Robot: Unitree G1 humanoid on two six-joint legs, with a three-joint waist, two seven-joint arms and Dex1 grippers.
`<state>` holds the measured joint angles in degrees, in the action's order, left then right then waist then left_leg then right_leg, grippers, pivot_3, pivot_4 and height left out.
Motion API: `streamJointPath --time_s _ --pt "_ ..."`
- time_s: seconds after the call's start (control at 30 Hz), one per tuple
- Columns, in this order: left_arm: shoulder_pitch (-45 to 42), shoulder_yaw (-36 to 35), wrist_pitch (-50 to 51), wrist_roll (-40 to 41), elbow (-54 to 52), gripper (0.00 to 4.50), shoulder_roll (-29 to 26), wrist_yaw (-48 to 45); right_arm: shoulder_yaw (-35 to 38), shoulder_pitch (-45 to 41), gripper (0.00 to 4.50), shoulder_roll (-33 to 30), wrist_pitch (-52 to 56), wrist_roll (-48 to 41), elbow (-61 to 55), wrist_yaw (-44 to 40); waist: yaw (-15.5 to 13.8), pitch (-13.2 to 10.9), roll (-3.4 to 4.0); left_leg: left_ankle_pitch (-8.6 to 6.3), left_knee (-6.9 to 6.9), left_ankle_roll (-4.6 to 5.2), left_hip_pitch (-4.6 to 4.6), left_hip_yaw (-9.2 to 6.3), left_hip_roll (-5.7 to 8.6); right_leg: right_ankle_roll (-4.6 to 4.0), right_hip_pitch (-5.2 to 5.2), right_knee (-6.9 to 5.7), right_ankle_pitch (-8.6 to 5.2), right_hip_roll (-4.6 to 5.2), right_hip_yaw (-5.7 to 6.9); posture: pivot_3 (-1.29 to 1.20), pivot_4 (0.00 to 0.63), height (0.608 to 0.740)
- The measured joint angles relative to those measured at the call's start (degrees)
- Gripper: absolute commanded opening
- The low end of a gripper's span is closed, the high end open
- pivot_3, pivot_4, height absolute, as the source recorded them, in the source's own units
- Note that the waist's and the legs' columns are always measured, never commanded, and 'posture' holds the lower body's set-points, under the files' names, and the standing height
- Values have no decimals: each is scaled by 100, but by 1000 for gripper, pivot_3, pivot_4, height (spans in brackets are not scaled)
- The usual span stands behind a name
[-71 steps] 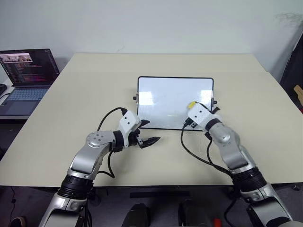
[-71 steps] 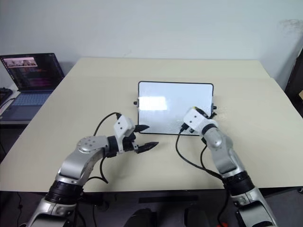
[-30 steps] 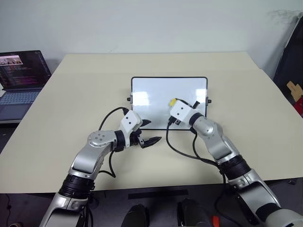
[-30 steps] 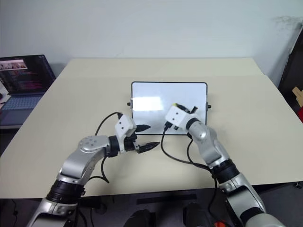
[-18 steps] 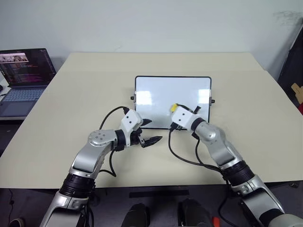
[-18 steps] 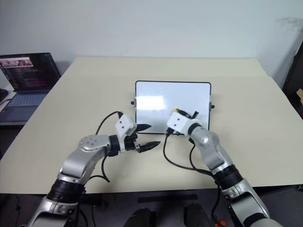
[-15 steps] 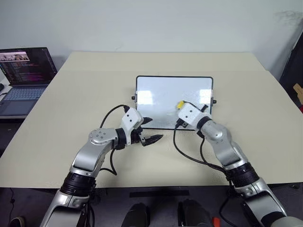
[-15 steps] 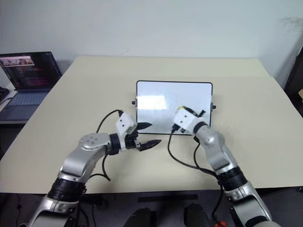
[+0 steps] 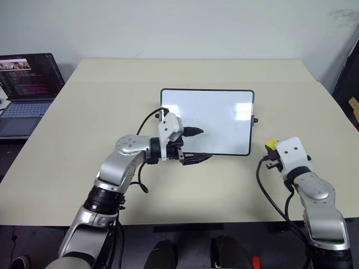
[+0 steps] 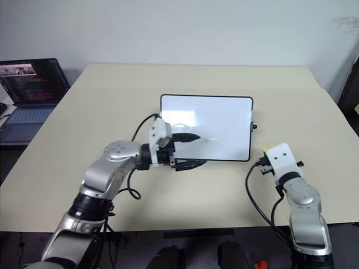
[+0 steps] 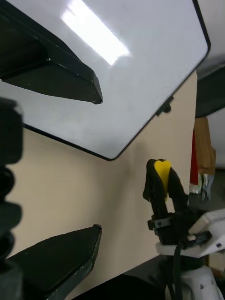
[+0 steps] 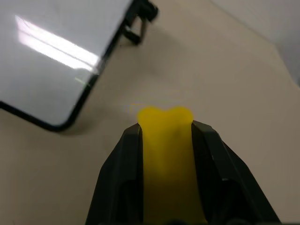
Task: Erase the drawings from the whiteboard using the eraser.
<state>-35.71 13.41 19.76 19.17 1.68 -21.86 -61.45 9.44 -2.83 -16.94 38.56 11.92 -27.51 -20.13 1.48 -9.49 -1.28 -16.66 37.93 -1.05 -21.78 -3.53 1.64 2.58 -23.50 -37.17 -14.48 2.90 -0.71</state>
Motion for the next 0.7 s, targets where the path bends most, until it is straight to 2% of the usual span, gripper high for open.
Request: streamJointPath --time_s 0.23,0.5,0.7 --pt "-329 457 -707 -206 542 4500 394 -573 501 -605 1089 450 353 -617 687 479 18 -2 6 1 0 -1 3 8 -1 0 -1 -2 0 -3 -4 0 150 740" --pt "-329 592 -1189 -415 797 4500 597 -723 745 -1018 1089 194 336 -964 1594 676 11 -3 9 -1 0 2 1 8 1 1 -1 -2 0 0 -6 0 150 740" --pt "-328 597 -1273 -484 801 4500 746 -666 753 -1059 3052 93 322 -1180 1787 712 19 -1 13 -2 1 5 2 11 0 1 -1 -5 0 -1 -6 0 150 740"
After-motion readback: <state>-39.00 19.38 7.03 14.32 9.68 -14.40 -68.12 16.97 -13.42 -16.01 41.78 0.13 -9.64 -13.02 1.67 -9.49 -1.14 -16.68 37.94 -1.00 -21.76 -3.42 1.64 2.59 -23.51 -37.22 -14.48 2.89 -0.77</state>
